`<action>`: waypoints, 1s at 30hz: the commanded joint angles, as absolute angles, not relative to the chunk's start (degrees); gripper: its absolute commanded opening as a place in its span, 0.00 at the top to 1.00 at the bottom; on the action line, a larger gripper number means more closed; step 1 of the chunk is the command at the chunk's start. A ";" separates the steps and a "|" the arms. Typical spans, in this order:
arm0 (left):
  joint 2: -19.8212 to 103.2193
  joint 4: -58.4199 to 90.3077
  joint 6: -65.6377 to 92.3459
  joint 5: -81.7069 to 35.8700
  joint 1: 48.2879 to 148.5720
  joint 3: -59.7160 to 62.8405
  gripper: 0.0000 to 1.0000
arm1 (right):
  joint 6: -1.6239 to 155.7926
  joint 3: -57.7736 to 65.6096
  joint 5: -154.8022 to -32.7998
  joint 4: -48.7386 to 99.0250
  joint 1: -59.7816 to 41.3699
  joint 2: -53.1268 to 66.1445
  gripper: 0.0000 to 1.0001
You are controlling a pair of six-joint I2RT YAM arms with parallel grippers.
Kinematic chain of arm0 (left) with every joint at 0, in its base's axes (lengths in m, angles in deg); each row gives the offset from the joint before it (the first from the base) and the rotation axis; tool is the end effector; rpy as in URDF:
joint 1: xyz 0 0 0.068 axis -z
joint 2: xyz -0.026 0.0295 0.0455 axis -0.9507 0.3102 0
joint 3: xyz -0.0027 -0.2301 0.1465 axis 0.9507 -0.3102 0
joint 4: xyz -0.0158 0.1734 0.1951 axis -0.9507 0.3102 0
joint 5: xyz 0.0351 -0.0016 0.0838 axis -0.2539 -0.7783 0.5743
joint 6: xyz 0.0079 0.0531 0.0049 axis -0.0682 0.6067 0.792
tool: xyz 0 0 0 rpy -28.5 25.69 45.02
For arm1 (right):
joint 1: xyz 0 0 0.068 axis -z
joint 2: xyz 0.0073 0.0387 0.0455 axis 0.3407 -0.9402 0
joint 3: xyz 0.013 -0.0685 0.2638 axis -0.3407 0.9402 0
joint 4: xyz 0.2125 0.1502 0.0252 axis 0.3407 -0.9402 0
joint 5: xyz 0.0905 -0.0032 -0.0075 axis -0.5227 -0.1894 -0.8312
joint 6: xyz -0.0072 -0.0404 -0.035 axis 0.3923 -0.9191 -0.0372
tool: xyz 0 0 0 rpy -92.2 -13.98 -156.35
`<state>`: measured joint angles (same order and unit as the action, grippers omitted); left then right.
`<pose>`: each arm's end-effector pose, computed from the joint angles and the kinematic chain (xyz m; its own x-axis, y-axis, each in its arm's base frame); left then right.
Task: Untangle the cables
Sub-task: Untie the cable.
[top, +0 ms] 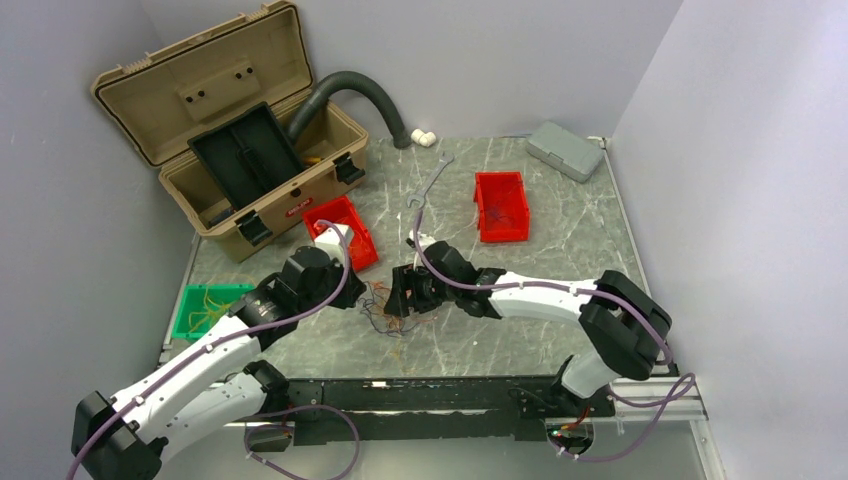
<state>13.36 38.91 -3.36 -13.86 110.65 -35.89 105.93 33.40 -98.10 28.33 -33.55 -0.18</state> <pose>0.1438 -0.1147 0.2529 -0.6685 -0.0715 -0.7403 0.3402 0.8558 -0.3898 0.1829 0.2594 0.1910 -0.8186 -0.1468 -0.5553 -0.4980 0.6632 0.5588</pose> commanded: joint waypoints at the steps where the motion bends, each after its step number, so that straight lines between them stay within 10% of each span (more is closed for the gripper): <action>1: 12.70 38.05 -2.53 -14.83 110.79 -35.50 1.00 | 114.91 35.12 -94.37 35.73 -35.78 -0.03 0.28; 6: 12.62 38.22 -2.32 -14.83 110.79 -35.63 1.00 | 120.38 36.83 -90.69 38.60 -36.85 -0.75 0.29; 14: 11.73 40.96 -2.82 -11.21 110.81 -35.19 1.00 | 121.04 35.94 -80.58 29.36 -36.66 4.52 1.00; 30: 9.98 49.89 -7.74 0.27 110.45 -33.51 1.00 | 124.49 45.14 -58.89 0.73 -18.69 34.24 1.00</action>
